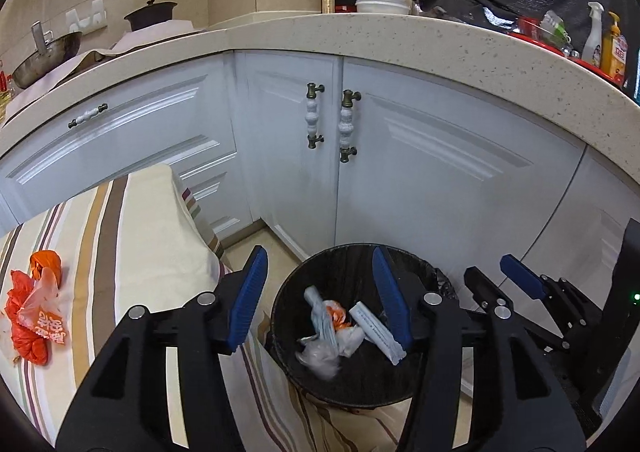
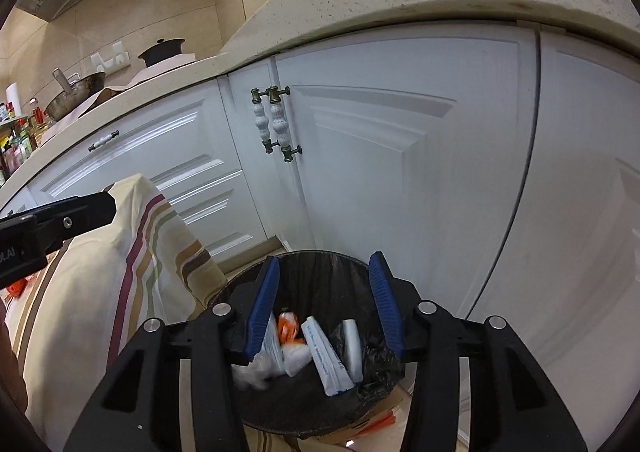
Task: Collect trash
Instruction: 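Carry the plastic wrap and white strip over the bin and open both grippers, then move both grippers back over the table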
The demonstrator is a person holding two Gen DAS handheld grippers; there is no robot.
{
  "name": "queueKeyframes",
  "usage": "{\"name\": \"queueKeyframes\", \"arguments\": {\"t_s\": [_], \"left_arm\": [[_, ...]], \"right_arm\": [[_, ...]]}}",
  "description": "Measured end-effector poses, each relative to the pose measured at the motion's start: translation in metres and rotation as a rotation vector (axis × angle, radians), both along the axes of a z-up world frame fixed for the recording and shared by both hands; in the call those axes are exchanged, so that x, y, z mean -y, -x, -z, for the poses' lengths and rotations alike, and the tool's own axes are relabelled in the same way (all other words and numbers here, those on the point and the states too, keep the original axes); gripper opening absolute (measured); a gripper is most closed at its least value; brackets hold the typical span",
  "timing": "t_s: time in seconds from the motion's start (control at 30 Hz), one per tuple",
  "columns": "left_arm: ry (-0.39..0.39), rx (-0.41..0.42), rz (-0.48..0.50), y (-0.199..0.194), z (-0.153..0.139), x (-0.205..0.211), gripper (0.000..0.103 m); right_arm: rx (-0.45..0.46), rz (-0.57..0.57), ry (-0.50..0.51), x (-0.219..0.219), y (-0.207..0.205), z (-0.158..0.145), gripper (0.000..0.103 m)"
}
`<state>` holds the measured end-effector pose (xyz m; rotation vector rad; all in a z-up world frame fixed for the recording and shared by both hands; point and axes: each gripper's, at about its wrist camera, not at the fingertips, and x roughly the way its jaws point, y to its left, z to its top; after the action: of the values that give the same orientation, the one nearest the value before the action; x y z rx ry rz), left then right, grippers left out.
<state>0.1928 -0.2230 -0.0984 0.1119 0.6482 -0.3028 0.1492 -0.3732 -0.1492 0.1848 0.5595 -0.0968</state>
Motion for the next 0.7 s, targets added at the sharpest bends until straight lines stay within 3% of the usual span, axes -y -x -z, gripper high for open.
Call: {"name": "queueKeyframes", "arguments": {"t_s": [0.33, 0.7], "left_arm": [[0.029, 0.007, -0.069, 0.023, -0.018, -0.052, 0.063], [0.038, 0.014, -0.272, 0.059, -0.034, -0.169, 0.065]], "right_arm": [[0.022, -0.043, 0.002, -0.031, 0.013, -0.026, 0.050], [0.077, -0.198, 0.009, -0.111, 0.023, -0.067, 0.054]]}}
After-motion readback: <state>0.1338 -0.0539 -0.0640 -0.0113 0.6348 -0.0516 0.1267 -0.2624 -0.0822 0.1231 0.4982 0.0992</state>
